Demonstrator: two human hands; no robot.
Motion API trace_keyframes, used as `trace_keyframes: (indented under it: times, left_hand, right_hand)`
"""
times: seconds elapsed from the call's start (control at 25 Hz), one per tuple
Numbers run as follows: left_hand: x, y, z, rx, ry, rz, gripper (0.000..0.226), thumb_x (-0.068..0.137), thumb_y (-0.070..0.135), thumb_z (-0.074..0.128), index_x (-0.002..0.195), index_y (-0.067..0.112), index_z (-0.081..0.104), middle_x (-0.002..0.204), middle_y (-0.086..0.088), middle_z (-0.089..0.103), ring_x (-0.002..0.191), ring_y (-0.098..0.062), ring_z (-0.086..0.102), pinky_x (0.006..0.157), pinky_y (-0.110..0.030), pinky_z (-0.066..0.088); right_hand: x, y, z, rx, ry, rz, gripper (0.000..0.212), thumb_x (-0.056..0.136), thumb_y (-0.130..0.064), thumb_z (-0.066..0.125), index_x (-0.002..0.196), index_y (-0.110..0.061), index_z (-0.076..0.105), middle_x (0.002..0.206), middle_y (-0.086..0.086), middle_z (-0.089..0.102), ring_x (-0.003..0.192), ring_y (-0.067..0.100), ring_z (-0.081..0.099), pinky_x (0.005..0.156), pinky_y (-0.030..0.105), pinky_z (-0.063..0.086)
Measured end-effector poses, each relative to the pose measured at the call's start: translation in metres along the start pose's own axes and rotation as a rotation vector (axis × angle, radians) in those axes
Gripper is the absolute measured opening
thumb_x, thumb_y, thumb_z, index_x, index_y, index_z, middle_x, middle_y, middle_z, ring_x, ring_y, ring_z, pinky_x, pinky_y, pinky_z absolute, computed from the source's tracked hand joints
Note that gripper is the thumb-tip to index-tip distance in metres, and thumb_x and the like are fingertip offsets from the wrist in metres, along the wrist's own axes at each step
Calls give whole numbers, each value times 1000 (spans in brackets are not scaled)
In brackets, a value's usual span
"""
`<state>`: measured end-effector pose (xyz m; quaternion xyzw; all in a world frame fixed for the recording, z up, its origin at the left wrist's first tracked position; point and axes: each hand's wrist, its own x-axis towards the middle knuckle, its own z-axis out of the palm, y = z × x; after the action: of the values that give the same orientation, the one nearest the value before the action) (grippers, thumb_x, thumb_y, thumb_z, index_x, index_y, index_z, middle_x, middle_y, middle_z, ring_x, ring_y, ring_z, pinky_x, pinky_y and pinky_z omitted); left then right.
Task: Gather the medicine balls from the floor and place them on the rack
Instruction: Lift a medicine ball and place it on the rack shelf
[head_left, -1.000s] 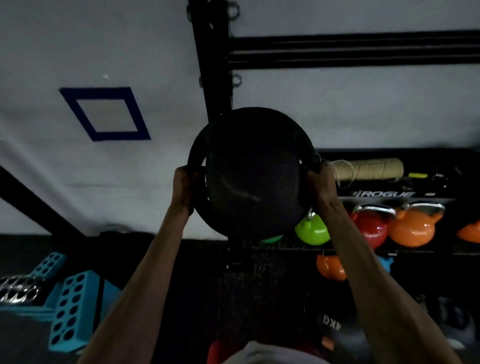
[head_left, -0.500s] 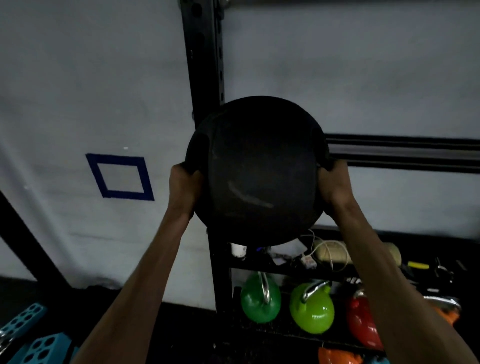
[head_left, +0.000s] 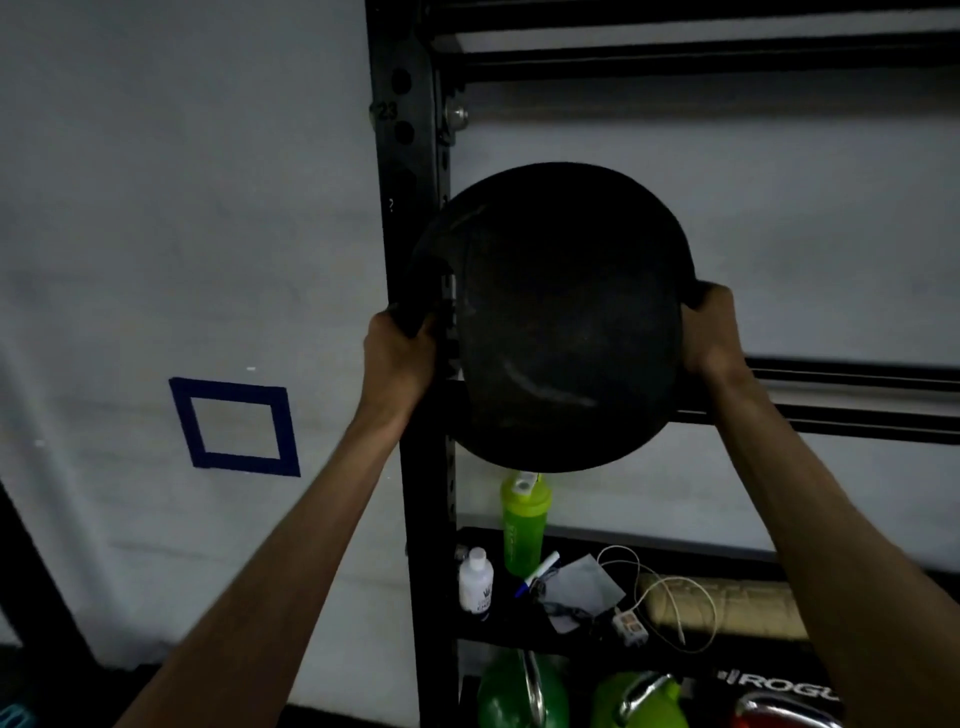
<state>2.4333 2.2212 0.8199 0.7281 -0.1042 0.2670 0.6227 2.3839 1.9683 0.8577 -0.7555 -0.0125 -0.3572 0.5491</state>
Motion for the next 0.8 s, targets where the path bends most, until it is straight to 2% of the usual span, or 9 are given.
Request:
trace_keyframes:
  times: [0.08,0.12,0.2,0.28,0.36,0.4,0.52,0.72,0.8]
  left_hand:
    - [4,2,10,20,21,5,39,102,24,56,84,-11,59,68,-18,61,54,2,64,42,-8,34]
    - [4,4,16,30,30,12,44,102,25,55,94,-18,58,68,-17,61,55,1,64,42,-7,33]
    - [8,7,26,53,34,40,44,102,23,54,93,-21,56,56,3,53,39,5,54,41,-4,32]
    - [16,8,33,70,63,51,41,102,21,54,88,-17,54,54,11,48,36,6,48,41,-3,31]
    - [22,9,40,99,84,44,37,102,20,54,84,-13,57,55,9,47,36,5,48,41,-4,31]
    - [25,10,42,116,93,41,36,102,20,54,77,-6,58,56,8,48,35,5,48,41,-4,31]
    - [30,8,49,181,150,61,42,102,19,55,62,18,43,54,5,46,33,4,46,38,-7,30]
    - [44,-8,46,400,247,84,44,101,25,56,60,20,40,54,3,46,40,-5,40,40,-13,30]
    - [45,-14,48,438,274,96,41,101,25,56,62,21,42,56,4,47,44,-7,42,42,-14,32]
  right_hand:
    - [16,4,-1,9,-20,-45,51,96,6,48,56,-17,26,30,-16,27,31,5,25,36,13,20]
    - [26,8,-2,18,-32,-63,51,95,7,47,56,-18,26,30,-16,27,31,4,25,36,13,20]
    - [42,17,-4,22,-53,-92,52,95,9,46,55,-18,26,30,-17,27,31,3,26,37,12,19]
    - [59,22,-1,38,-67,-114,53,95,10,46,55,-20,28,30,-18,29,31,2,27,37,11,20]
    - [74,28,1,64,-111,-140,53,95,11,45,56,-22,29,31,-19,30,32,1,29,38,11,20]
    - [80,30,2,70,-114,-146,53,95,10,45,56,-22,30,31,-20,31,32,1,29,38,11,21]
    - [97,42,7,94,-151,-157,53,95,9,45,54,-21,30,34,-20,34,33,-1,30,39,10,21]
    - [128,49,28,130,-231,-140,51,95,5,46,58,-24,27,58,-6,31,37,-1,26,47,18,23]
    - [137,52,34,192,-289,-143,47,90,-3,50,54,-24,28,57,-5,31,41,-2,25,51,21,21]
